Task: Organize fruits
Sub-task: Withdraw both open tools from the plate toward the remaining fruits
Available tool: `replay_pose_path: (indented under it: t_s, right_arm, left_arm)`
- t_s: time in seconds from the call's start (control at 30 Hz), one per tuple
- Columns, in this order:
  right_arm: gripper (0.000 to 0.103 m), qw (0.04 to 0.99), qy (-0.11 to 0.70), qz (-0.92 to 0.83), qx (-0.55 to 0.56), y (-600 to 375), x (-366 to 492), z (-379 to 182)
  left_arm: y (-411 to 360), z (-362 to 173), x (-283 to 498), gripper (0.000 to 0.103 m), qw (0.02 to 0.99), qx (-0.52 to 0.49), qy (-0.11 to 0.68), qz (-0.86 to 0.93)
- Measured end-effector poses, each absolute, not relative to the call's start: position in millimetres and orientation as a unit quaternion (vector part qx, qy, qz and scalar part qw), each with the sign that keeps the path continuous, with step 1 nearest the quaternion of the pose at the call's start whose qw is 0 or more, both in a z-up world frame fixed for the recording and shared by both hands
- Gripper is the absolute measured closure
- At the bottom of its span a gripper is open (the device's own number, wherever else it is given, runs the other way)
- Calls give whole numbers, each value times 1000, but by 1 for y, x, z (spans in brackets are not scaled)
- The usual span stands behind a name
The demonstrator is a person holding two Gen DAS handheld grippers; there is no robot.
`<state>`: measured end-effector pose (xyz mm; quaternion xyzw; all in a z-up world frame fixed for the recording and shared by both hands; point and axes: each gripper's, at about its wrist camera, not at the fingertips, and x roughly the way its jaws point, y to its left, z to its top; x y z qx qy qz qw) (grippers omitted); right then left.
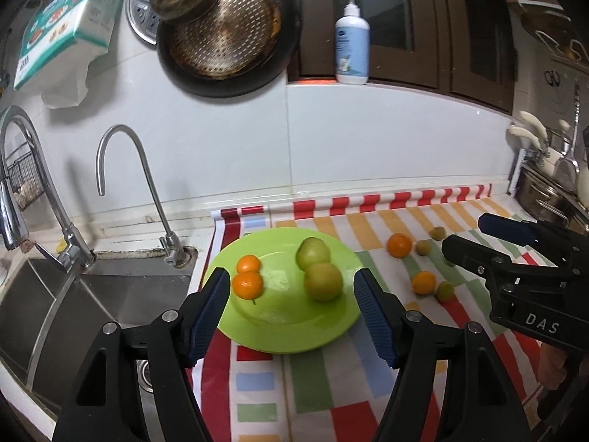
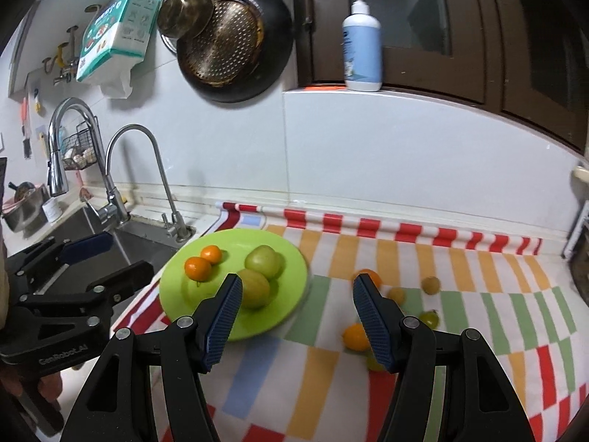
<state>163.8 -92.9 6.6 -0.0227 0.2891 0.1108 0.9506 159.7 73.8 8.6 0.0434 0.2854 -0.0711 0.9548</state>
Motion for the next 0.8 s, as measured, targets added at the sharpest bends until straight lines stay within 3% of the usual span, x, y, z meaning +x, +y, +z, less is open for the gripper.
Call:
replay_pose_path:
  t_s: [0.57, 0.8]
  right_arm:
    - [40, 958, 280, 57, -21, -144, 124, 13]
    - [40, 959, 277, 46, -28, -154, 122, 12]
  left_arm:
    - [24, 17, 137, 32, 958, 50, 254, -120]
    - [7, 14, 143, 27, 956, 69, 243, -149]
